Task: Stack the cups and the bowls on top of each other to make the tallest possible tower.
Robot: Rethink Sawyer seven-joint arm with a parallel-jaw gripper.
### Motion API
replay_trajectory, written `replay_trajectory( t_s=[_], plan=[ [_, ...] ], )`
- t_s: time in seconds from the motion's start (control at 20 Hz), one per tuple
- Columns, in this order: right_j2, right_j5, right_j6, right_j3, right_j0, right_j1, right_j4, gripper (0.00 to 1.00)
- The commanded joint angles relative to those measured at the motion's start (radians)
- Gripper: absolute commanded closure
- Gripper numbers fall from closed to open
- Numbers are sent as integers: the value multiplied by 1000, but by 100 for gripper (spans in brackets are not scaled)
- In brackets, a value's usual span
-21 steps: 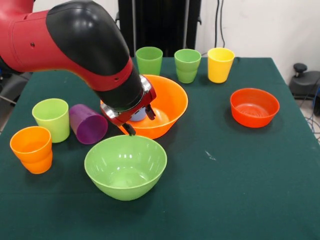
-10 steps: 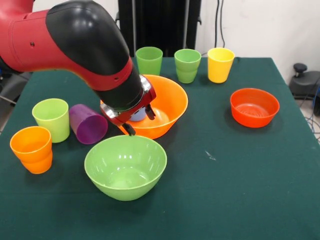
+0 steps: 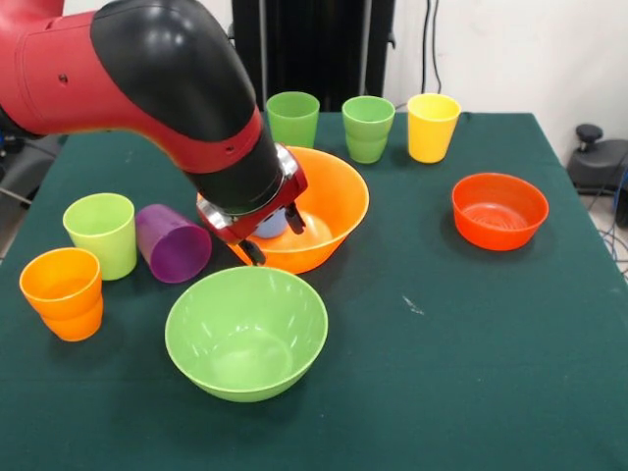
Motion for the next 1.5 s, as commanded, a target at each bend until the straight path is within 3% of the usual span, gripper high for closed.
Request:
replay_trajectory(
  t_s=[0.05, 0.75, 0.85, 1.2, 1.5],
  plan=[
    [-31, 94, 104, -24, 69, -62, 3, 0],
    [-2, 130, 101, -11, 50, -101, 124, 0],
    [-17, 141, 91, -19, 60, -103, 112, 0],
    [-113, -33, 66, 25, 104, -159, -63, 0],
    [-134, -73, 80, 2, 123, -140, -105, 0]
  ],
)
